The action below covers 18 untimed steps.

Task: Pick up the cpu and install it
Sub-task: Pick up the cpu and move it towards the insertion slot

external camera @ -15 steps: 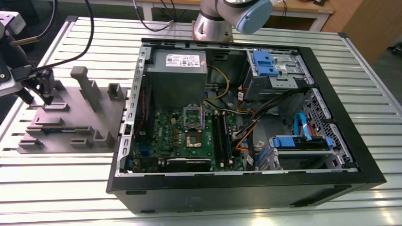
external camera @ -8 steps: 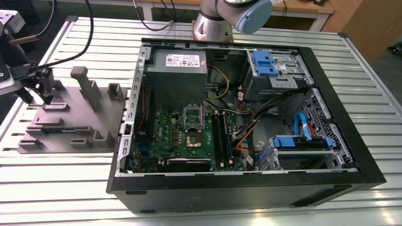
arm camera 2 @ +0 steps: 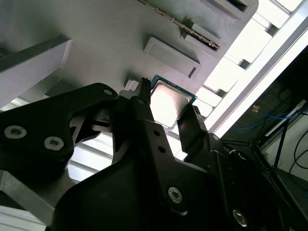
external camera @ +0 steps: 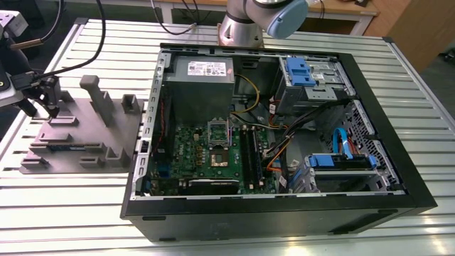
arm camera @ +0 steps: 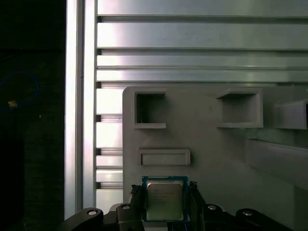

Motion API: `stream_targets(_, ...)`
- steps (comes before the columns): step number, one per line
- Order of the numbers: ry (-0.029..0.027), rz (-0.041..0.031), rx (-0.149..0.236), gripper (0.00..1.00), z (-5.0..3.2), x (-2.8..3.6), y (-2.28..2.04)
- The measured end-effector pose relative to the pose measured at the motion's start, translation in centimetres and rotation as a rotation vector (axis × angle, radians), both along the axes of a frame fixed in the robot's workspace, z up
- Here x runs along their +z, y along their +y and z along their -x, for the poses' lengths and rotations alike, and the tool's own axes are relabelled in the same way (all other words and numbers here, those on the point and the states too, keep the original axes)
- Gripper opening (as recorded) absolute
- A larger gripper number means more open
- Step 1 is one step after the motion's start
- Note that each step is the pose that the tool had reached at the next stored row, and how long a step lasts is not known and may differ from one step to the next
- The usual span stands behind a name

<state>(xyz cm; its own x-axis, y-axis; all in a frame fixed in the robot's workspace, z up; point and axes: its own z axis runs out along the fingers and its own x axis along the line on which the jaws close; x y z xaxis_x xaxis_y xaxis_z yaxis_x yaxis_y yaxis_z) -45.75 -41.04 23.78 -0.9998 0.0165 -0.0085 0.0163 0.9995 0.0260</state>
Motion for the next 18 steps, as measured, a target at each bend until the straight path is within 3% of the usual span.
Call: stream_targets(18,0.0,0.0,0.0,0.47,0.0,0.38,0.0)
